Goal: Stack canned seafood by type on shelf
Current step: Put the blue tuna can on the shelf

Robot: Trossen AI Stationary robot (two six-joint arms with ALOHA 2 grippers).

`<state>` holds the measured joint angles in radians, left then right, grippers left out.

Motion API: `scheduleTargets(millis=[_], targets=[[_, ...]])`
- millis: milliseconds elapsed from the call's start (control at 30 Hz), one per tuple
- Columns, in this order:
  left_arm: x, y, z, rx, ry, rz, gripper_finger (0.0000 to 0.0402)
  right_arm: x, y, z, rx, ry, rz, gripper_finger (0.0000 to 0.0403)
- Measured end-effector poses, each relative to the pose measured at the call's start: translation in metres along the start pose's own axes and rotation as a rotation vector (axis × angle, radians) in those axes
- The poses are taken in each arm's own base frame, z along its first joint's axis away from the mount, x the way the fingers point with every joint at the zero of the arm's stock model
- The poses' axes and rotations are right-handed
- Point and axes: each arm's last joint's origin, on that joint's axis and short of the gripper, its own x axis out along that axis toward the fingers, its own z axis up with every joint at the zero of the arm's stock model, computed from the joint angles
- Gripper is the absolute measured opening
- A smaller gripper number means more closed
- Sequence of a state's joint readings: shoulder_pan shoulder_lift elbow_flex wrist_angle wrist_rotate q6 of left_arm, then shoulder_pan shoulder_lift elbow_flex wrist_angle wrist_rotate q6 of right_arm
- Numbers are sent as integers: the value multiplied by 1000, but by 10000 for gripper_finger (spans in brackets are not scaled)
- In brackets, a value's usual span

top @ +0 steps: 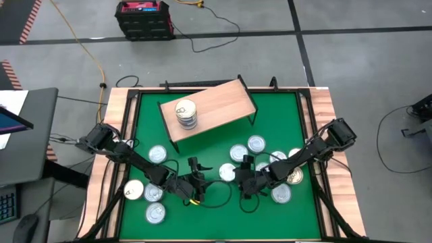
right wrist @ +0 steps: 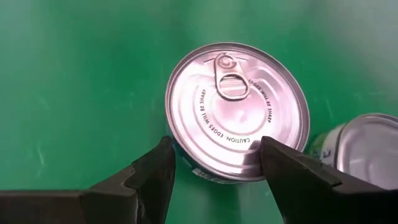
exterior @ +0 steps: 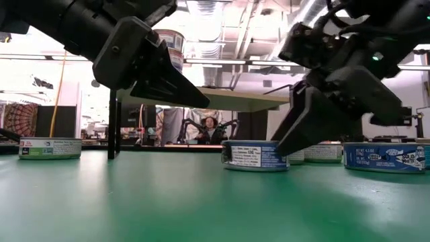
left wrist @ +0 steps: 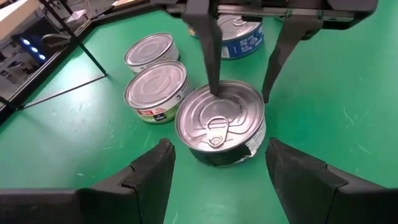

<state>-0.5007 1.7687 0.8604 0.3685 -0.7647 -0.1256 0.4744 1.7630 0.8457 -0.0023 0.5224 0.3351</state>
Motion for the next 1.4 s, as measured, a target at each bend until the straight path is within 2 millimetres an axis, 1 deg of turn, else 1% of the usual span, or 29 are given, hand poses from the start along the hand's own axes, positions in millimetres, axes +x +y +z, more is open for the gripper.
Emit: scheduleTargets(millis=[133,233,367,500,600,700,767,867,967,1067,1167,1300,1400], targets=[[0,0,0,2,4,1,240,-9,6,3,-45,-45,-9,265],[0,0,0,1,4,1,240,-17,8,3,-84,-46,-6,265],[0,0,-1,5,8,2,240,-24,19,-1,-215,-69,-13,250],[0,0,-1,14,8,8,240,-24,27,-8,-350,-73,-61,208],[0,0,-1,17,9,8,240,-20,29,-9,-385,-86,-74,164],[0,0,-1,17,8,8,240,-16,26,-7,-400,-95,-110,123],[0,0,-1,17,9,8,240,-14,24,-5,-413,-96,-118,102],[0,0,-1,19,10,8,240,-14,24,-4,-451,-95,-124,86],[0,0,-2,22,13,8,240,-14,24,-4,-460,-94,-116,83],[0,0,-2,22,13,7,240,-14,24,-4,-463,-94,-115,92],[0,0,-2,22,14,5,240,-14,24,-4,-461,-94,-113,113],[0,0,-2,21,14,4,240,-14,24,-3,-459,-95,-112,152],[0,0,-2,21,14,4,240,-9,22,-4,-456,-85,-119,175]])
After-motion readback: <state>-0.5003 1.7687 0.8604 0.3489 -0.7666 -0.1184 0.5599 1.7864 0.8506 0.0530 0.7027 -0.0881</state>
